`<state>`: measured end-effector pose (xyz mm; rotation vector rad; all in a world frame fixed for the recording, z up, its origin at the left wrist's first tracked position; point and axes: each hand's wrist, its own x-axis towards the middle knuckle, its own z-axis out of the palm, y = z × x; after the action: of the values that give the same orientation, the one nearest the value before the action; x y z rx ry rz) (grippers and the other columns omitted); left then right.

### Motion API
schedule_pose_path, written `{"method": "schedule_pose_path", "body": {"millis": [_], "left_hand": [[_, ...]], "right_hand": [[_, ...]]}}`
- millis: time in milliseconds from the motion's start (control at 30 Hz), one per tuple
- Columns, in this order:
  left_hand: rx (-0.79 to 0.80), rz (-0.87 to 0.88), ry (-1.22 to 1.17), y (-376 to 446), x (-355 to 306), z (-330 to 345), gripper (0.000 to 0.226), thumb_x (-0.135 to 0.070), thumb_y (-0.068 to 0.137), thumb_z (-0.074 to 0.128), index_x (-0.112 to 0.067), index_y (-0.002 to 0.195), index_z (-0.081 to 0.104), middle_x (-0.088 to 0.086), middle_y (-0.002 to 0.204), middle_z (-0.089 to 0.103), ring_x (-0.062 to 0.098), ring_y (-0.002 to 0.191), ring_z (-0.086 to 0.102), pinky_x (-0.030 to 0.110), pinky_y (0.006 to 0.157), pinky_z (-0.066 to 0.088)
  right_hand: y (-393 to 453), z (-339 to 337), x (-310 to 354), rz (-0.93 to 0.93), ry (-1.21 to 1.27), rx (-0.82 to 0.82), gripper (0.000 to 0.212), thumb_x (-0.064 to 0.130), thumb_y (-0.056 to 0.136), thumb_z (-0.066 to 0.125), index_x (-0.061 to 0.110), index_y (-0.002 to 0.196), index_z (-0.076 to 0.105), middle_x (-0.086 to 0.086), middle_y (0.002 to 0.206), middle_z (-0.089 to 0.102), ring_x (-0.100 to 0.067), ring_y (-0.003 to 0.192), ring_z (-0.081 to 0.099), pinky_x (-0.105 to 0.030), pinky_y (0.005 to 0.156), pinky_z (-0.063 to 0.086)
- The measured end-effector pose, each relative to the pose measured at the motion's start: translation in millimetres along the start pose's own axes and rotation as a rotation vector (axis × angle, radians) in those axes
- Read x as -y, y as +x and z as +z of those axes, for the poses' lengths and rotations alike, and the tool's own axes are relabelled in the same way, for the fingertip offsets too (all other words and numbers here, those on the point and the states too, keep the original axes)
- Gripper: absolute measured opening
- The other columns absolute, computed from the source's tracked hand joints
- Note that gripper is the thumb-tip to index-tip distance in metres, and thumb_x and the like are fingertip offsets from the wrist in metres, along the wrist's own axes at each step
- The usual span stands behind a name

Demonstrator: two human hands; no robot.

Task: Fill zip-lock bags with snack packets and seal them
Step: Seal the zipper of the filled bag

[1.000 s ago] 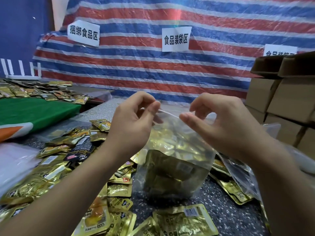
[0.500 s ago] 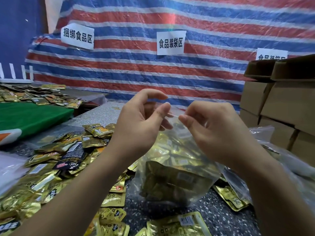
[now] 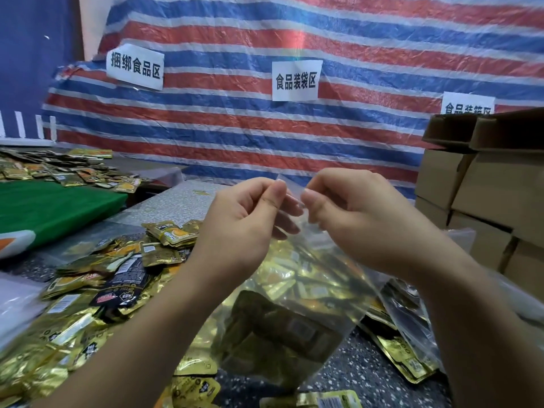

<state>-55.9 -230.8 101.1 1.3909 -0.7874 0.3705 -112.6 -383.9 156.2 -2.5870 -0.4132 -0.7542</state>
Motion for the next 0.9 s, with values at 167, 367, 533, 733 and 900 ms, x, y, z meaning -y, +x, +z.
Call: {"method": "schedule_pose_path", "body": {"millis": [167,367,533,733,900], "left_hand": [[-0.052,0.005,0.045,1.0,1.6,-0.6,0.030,-0.025,0.102,0.047,-0.009,0.087,0.068,0.006,0.076,0.070,0.018,0.066,0.070,0.031,0.062,0.059],[-0.082,0.015,0.047,0.1,2.4,0.9,0.030,-0.021,0.103,0.046,-0.006,0.086,0.066,0.011,0.069,0.066,0.017,0.060,0.066,0.033,0.060,0.059],[-0.079,0.061,0.137,-1.6,0.5,2.0,0.030,-0.021,0.104,0.045,-0.007,0.083,0.062,0.004,0.062,0.061,0.012,0.056,0.060,0.039,0.056,0.052],[-0.086,0.134,0.258,-3.8,-0.7,0.9,0.029,-0.023,0.104,0.046,-0.013,0.080,0.060,0.002,0.063,0.060,0.021,0.058,0.055,0.046,0.055,0.045],[-0.121,0.150,0.279,-3.6,0.3,-0.6,0.029,-0.024,0.104,0.046,-0.014,0.080,0.061,0.007,0.064,0.059,0.025,0.058,0.054,0.046,0.055,0.043]], "right_hand": [[6.7,6.3,8.8,-0.002,0.046,-0.004,0.020,0.033,0.098,0.059,0.026,0.079,0.063,0.007,0.072,0.063,-0.007,0.064,0.055,-0.028,0.056,0.043],[9.1,11.1,9.7,0.003,0.070,-0.042,0.016,0.030,0.095,0.063,0.024,0.080,0.065,0.009,0.071,0.063,-0.005,0.064,0.056,-0.023,0.057,0.040],[10.7,13.9,11.7,-0.007,0.045,-0.063,0.016,0.028,0.094,0.063,0.023,0.079,0.064,0.010,0.070,0.061,-0.005,0.065,0.055,-0.023,0.057,0.038],[10.3,13.8,15.7,-0.033,-0.014,-0.096,0.015,0.025,0.093,0.064,0.022,0.079,0.065,0.011,0.070,0.061,-0.005,0.068,0.056,-0.025,0.057,0.040],[11.5,10.9,14.0,-0.005,0.011,-0.048,0.014,0.028,0.095,0.065,0.023,0.082,0.066,0.010,0.073,0.063,-0.006,0.070,0.058,-0.025,0.059,0.045]]}}
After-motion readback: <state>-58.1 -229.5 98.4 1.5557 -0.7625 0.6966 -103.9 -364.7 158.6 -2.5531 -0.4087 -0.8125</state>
